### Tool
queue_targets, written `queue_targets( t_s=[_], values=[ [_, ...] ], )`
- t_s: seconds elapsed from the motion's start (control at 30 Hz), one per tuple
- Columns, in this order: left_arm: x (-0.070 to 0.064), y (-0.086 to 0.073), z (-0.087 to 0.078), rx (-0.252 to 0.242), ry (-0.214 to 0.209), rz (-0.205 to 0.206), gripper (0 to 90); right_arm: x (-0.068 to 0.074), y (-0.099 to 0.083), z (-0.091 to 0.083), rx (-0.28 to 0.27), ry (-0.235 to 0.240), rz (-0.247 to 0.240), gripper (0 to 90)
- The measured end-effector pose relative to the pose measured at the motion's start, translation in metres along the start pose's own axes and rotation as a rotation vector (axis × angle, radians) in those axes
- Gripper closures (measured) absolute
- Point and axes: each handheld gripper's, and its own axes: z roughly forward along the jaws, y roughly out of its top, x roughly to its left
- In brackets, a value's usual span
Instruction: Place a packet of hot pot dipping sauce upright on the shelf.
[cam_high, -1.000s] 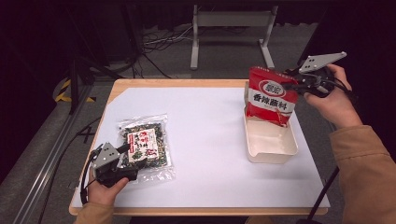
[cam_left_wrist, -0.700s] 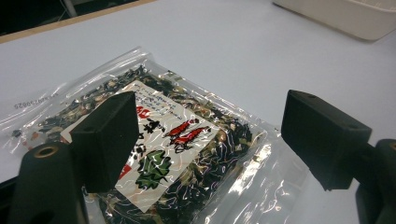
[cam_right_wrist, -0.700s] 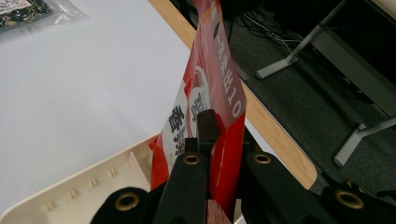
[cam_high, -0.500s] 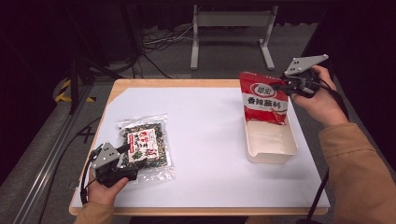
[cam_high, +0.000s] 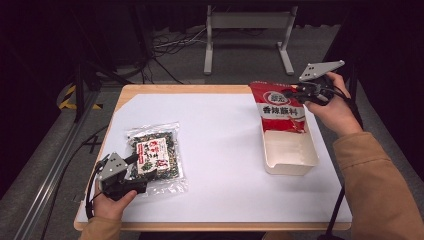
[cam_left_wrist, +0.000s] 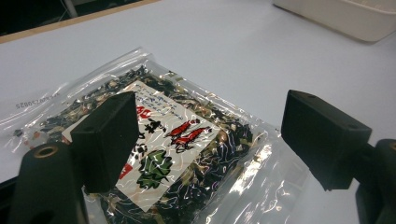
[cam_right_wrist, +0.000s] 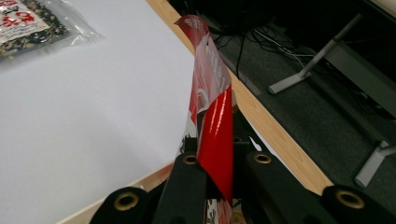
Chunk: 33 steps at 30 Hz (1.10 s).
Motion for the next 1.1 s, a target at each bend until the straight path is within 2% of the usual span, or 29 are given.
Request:
queue_targets(
  t_s=[0.07,0.17,0.4,0.6,0.73,0.83,1.0,1.1],
  values=[
    [0.000,0.000,0.000,0.002,0.001,0.001,19.7,-0.003,-0.003,-0.001,-0.011,0.000,0.038,88.8],
    [0.000,0.000,0.000,0.002,0.001,0.001,19.6,-0.006,-0.005,-0.003,-0.013,-0.015,0.066,88.6],
    [0.000,0.000,0.001,0.005,0.001,0.004,19.6,-0.008,-0.011,-0.001,-0.039,0.004,0.125,84.5],
    [0.000,0.000,0.001,0.005,0.001,0.005,19.6,-0.010,-0.017,0.001,-0.039,-0.002,0.147,82.1],
    [-0.001,0.000,0.001,0.007,-0.001,0.006,19.6,-0.010,-0.020,0.003,-0.019,-0.002,0.151,87.5],
    [0.000,0.000,0.001,0.008,0.002,0.007,19.6,-0.008,-0.022,0.003,-0.010,-0.019,0.139,88.8],
    [0.000,0.000,0.001,0.008,0.000,0.008,19.6,-0.006,-0.026,0.003,-0.011,0.009,0.164,88.2],
    [0.000,0.000,0.001,0.008,-0.002,0.009,19.5,-0.008,-0.031,0.003,-0.018,-0.002,0.178,85.8]
  ],
)
